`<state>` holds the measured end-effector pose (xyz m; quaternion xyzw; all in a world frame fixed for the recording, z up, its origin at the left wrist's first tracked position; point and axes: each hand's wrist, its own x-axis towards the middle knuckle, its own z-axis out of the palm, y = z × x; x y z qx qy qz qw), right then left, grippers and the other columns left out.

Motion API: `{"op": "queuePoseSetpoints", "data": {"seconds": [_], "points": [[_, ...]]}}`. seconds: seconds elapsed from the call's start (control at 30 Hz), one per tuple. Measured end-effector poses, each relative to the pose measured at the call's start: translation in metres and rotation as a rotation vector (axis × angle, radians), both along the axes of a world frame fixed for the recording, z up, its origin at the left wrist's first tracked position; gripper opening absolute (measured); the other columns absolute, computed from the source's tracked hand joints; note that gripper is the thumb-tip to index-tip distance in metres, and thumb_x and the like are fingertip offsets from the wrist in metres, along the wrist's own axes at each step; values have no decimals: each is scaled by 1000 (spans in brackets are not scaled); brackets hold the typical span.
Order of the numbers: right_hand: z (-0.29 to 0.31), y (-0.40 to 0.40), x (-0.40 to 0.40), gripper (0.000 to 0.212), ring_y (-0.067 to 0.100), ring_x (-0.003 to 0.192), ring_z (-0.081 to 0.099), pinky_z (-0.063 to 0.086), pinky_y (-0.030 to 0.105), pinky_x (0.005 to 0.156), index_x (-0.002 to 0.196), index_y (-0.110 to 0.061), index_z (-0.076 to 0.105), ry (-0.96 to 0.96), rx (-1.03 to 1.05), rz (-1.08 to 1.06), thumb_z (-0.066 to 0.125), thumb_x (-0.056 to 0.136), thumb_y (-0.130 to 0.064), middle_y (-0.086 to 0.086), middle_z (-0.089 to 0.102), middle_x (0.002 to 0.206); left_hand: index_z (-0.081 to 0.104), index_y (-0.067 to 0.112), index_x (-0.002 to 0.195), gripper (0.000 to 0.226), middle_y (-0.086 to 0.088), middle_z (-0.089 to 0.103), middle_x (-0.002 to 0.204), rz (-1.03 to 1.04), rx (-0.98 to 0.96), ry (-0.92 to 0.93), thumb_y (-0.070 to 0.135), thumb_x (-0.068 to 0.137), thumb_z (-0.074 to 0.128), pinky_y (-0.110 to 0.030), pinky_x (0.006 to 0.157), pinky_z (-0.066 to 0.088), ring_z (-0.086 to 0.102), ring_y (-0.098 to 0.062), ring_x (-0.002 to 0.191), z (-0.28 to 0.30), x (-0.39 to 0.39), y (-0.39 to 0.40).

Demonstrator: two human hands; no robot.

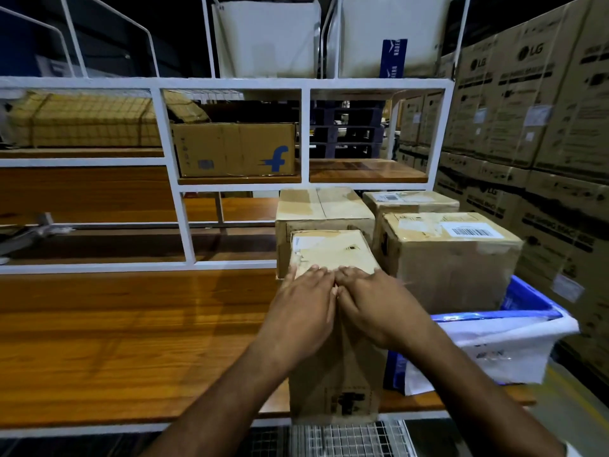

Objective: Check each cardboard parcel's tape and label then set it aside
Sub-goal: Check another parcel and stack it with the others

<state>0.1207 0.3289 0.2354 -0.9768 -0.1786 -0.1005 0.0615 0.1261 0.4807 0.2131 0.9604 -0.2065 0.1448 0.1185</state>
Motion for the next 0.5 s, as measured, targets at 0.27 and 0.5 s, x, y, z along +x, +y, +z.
{"op": "queuePoseSetpoints", "data": {"seconds": [0.27, 0.5], "points": [[-11, -32, -5, 47, 3, 146, 24, 13, 39, 120, 151, -33, 35, -71, 81, 3, 29, 105, -42, -13, 32, 157, 25, 32, 153, 53, 12, 27, 159, -32, -81, -83, 48, 103, 20, -28, 122, 9, 18, -2, 146, -12, -6, 20], [-50, -47, -3, 50, -6, 142, 28, 32, 29, 116, 147, -39, 40, -130, 610, 128, 46, 99, -50, -21, 32, 155, 20, 33, 155, 72, 15, 20, 160, -56, -72, -142, 65, 91, 27, -23, 115, 2, 13, -2, 146, -24, -5, 34]]}}
